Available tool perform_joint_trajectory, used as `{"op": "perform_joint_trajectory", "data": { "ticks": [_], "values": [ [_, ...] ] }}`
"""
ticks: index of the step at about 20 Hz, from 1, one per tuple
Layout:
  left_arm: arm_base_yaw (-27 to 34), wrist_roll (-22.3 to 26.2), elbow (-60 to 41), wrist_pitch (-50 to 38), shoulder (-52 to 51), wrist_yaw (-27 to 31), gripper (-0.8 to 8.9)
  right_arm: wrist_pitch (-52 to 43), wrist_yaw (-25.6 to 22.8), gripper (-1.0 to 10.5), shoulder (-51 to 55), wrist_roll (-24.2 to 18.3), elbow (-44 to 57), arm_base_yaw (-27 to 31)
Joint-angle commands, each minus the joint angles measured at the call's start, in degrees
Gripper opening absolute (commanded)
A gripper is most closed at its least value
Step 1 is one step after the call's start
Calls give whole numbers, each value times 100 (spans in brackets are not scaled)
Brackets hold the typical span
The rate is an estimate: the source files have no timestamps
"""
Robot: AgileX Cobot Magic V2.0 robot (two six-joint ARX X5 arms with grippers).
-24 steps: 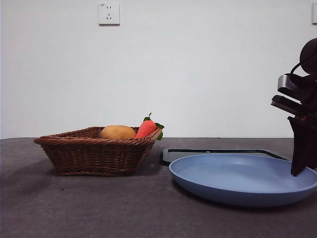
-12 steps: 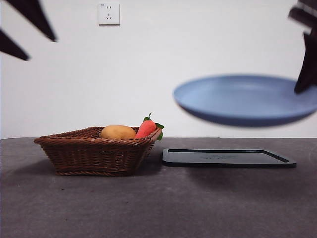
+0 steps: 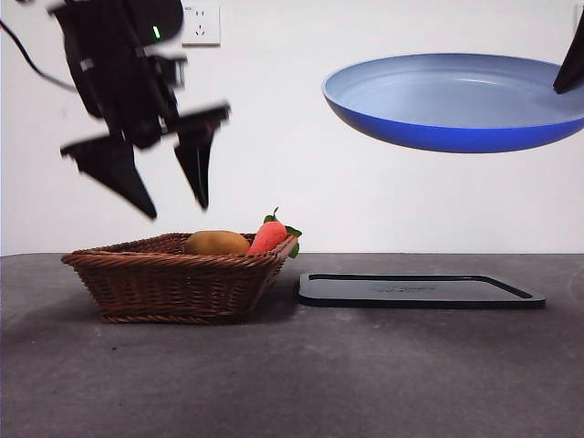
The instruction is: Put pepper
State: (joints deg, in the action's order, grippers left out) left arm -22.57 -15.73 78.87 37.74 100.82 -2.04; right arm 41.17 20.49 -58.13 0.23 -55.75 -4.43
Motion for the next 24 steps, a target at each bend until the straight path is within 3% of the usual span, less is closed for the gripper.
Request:
{"op": "perform_joint_trajectory", "data": {
  "ticks": [1, 12, 18, 24],
  "values": [
    [-39, -240, 122, -57, 350, 48, 336, -55, 42, 5, -20, 76, -109, 2],
    [-116, -555, 122, -385, 1045, 66, 334, -52, 57, 5, -26, -13, -109, 2],
    [-146, -577, 122, -332, 1045, 44, 144, -55, 57, 5, -26, -31, -109, 2],
    [-146, -721, 125, -299, 1014, 7, 110, -55, 55, 5, -26, -35, -109, 2]
  ]
}}
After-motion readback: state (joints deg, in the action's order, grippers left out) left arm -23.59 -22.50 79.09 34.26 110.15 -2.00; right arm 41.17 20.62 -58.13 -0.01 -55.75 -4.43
